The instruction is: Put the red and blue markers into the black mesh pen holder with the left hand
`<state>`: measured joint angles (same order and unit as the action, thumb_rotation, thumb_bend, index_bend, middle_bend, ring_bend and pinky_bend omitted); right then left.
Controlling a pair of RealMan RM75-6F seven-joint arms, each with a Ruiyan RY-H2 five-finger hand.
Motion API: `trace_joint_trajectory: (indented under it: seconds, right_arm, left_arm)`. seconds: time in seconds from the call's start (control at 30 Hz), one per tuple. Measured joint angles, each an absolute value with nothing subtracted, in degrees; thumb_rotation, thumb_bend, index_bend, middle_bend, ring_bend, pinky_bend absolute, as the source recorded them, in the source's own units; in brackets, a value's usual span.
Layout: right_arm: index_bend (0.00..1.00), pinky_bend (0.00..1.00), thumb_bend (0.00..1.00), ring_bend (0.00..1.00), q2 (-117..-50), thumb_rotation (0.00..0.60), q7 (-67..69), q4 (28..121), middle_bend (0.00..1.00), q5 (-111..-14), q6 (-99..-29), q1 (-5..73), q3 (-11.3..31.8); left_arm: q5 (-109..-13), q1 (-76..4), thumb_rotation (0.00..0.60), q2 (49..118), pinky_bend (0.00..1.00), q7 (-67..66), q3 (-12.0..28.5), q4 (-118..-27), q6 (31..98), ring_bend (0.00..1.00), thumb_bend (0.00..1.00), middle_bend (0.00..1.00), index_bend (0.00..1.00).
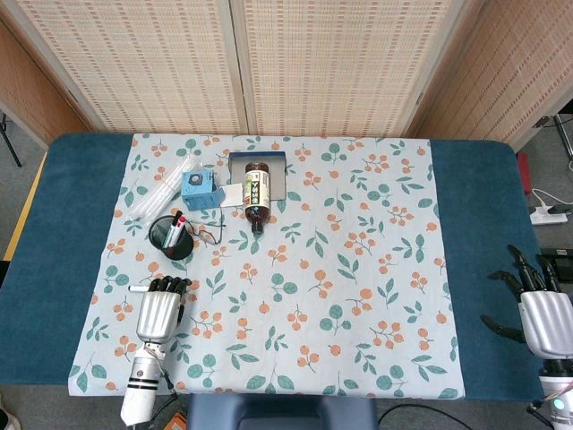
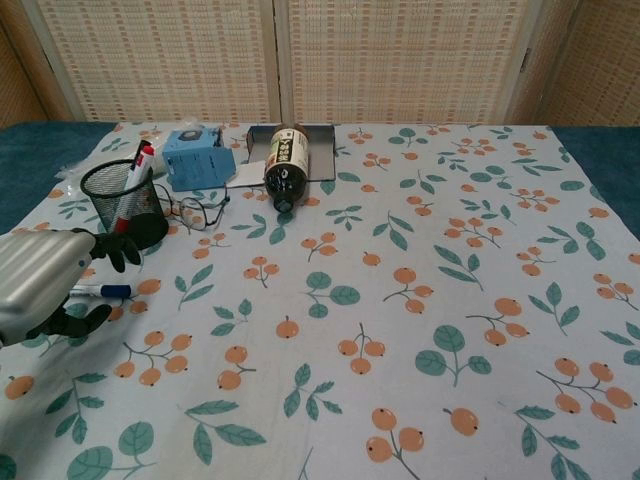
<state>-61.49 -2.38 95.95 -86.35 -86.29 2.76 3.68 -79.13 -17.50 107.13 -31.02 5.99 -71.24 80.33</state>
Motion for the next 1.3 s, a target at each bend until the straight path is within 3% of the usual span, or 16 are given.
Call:
trace_joint_trajectory:
  seconds: [0.73,1.13,1.3]
  right_arm:
    - [0.38,0.05,0.0,0.19,-61.62,0.6,-2.56,95.72,0.01,-85.66,-85.99,2.87,3.88]
    - [0.39,0.05,0.0,0.19,-61.58,0.6,-2.52,95.6,0.01,-85.38,-85.92,2.87,3.99]
    - [0.39,0.05,0.0,0.19,-61.6,0.6,-2.71,95.71,0.01,-85.48,-85.91,2.88,3.93]
  left_arm:
    - [-74.92,-19.38,0.6,108.31,0.31,-30.1,8.39,-63.37,76.25,0.27,0.31,0.39,0.38]
    - [-75.17,-19.19,0.6,109.56,0.33,-30.04,8.45,-60.11,77.93,0.33,0.31,0.58,0.44]
    - [-74.92,-18.95,0.6,109.62,0.33,-29.61,8.42,-59.44,77.89,0.33,0.31,0.56,0.43]
